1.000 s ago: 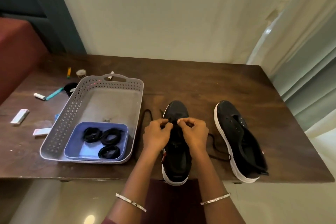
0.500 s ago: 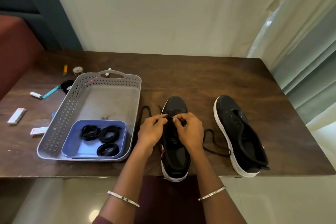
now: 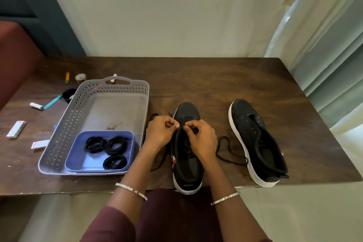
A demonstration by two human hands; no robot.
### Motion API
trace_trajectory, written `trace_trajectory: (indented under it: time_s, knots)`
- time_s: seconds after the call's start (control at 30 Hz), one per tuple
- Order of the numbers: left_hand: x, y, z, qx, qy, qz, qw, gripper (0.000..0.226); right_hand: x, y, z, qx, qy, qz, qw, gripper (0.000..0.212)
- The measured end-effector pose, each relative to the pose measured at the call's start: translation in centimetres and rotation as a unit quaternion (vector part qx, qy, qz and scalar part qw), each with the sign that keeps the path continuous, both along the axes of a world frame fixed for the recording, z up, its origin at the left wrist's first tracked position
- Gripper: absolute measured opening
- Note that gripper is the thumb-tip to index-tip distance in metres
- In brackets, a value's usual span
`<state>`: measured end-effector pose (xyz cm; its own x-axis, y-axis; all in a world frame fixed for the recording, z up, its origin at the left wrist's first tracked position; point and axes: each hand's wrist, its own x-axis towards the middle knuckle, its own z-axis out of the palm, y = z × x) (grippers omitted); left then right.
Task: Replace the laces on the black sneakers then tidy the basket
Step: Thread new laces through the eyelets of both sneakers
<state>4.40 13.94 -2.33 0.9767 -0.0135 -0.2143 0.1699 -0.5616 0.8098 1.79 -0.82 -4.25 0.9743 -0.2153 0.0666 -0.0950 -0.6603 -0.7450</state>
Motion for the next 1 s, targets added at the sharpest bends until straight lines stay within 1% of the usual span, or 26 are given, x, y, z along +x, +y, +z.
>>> trace_trajectory:
  time_s: [0.1,0.13,0.17,0.2,0.23,0.27,0.33,0.4,0.43,0.47,0.5,0.53,0.57,0.6,0.63,0.67,0.7,0.73,0.77,0.8,0.83,0.87,0.9,0.93,0.97,1.0]
  knots:
    - [0.7,0.2,1.2,0.067,-0.012,-0.021,0.997,0.017,-0.1,0.0,0.1,-0.015,0.009,0.013,1.000,0.012]
    - [0.8,0.3,1.9,0.072,-0.005,-0.014,0.997,0.019,-0.1,-0.1,0.1,-0.018,0.011,0.017,1.000,0.013]
    - [0.9,0.4,2.8,0.048,0.009,0.008,0.999,0.020,-0.2,-0.1,0.1,-0.016,0.010,0.018,1.000,0.013]
    - [1.0,0.5,4.1,-0.006,0.033,0.043,0.999,0.021,-0.2,-0.2,0.0,-0.011,0.010,0.018,1.000,0.013]
    - [1.1,0.5,5.7,-0.079,0.067,0.078,0.992,0.021,-0.3,-0.2,0.0,-0.009,0.010,0.018,1.000,0.012]
    - [1.2,0.7,7.5,-0.162,0.112,0.098,0.976,0.019,-0.3,-0.3,-0.1,-0.010,0.012,0.018,1.000,0.011]
    - [1.4,1.5,10.9,-0.338,0.175,0.095,0.920,0.018,-0.4,-0.3,-0.1,-0.016,0.012,0.020,1.000,0.011]
    - [1.6,2.2,13.0,-0.486,0.178,0.093,0.850,0.017,-0.5,-0.2,0.0,-0.022,0.009,0.022,0.999,0.011]
    - [1.7,2.1,13.3,-0.521,0.167,0.093,0.832,0.017,-0.5,-0.2,0.0,-0.029,0.007,0.026,0.999,0.012]
    - [1.9,1.8,13.2,-0.518,0.157,0.091,0.835,0.018,-0.6,-0.1,0.1,-0.039,0.007,0.029,0.999,0.013]
    - [2.0,1.2,12.6,-0.457,0.140,0.084,0.874,0.020,-0.6,-0.2,0.2,-0.051,0.008,0.031,0.998,0.015]
    - [2.2,0.8,11.5,-0.330,0.108,0.063,0.936,0.020,-0.7,-0.2,0.3,-0.065,0.013,0.033,0.997,0.016]
    - [2.5,0.6,10.2,-0.160,0.060,0.026,0.985,0.017,-0.7,-0.2,0.3,-0.075,0.016,0.034,0.996,0.017]
    - [2.7,0.6,8.9,0.007,0.013,-0.036,0.999,0.013,-0.6,-0.2,0.3,-0.080,0.018,0.036,0.996,0.018]
    - [2.9,0.8,7.7,0.143,-0.006,-0.113,0.983,0.018,-0.6,-0.1,0.3,-0.080,0.018,0.037,0.996,0.017]
    - [3.0,0.9,6.8,0.245,0.005,-0.182,0.952,0.025,-0.7,-0.1,0.2,-0.080,0.019,0.036,0.996,0.017]
    - [2.9,1.0,6.5,0.317,0.026,-0.229,0.920,0.027,-0.6,0.0,0.3,-0.081,0.020,0.035,0.996,0.017]
    - [2.9,1.1,6.3,0.361,0.033,-0.251,0.898,0.026,-0.6,0.0,0.3,-0.083,0.021,0.033,0.996,0.017]
    - [3.0,1.2,6.3,0.380,0.036,-0.250,0.890,0.024,-0.6,0.0,0.3,-0.085,0.021,0.031,0.996,0.018]
    - [3.1,1.2,6.3,0.365,0.030,-0.247,0.897,0.024,-0.6,0.0,0.3,-0.086,0.020,0.030,0.996,0.018]
    - [3.2,1.2,6.6,0.311,0.033,-0.232,0.921,0.023,-0.7,0.0,0.3,-0.088,0.018,0.030,0.996,0.017]
    - [3.2,1.1,7.2,0.220,0.042,-0.201,0.954,0.020,-0.7,0.0,0.4,-0.091,0.016,0.031,0.995,0.017]
    - [3.1,0.8,8.2,0.116,0.062,-0.161,0.978,0.018,-0.7,0.0,0.4,-0.094,0.014,0.032,0.995,0.017]
    - [3.0,0.8,9.4,0.016,0.074,-0.125,0.989,0.019,-0.8,0.0,0.4,-0.096,0.013,0.033,0.995,0.017]
    - [3.0,0.9,10.7,-0.080,0.075,-0.102,0.989,0.022,-0.8,-0.1,0.4,-0.097,0.012,0.034,0.995,0.017]
    - [2.8,1.0,12.0,-0.176,0.074,-0.090,0.977,0.025,-0.8,0.0,0.4,-0.096,0.012,0.036,0.995,0.018]
